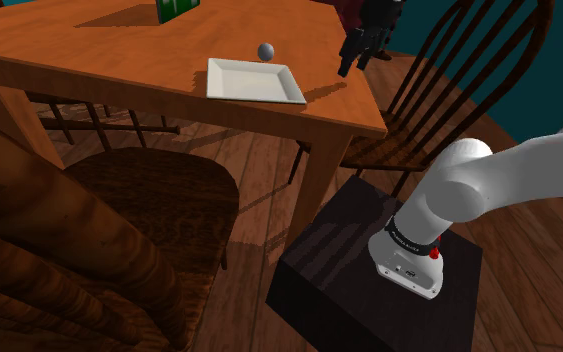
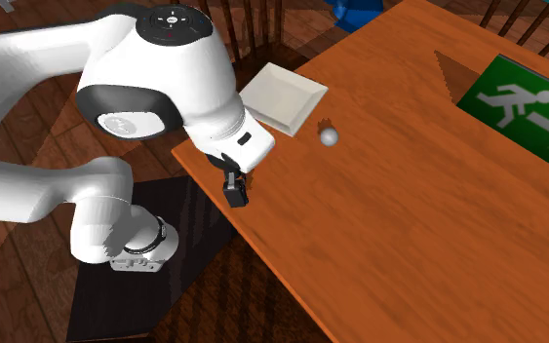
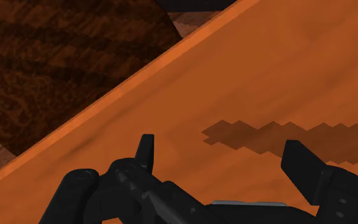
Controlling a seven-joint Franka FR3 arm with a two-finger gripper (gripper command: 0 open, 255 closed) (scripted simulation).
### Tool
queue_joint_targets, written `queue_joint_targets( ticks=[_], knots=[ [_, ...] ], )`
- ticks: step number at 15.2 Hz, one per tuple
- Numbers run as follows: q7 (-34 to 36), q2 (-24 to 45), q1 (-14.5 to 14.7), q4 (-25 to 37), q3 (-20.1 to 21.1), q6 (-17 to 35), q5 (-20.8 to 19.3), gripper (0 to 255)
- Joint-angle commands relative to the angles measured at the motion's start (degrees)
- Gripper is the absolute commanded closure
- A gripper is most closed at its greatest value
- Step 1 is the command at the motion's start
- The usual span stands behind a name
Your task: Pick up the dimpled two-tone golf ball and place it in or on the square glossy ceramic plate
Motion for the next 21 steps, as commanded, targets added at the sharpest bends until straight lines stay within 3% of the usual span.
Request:
queue_joint_targets(
  ticks=[1,9,17,21],
  knots=[
    [0.0,0.0,0.0,0.0,0.0,0.0,0.0,0],
    [1.3,17.2,3.1,13.3,-1.5,4.1,8.2,0],
    [1.1,34.2,5.4,30.6,-3.4,3.8,17.4,0],
    [1.0,34.9,5.6,29.2,-3.2,6.0,17.9,0]
  ],
)
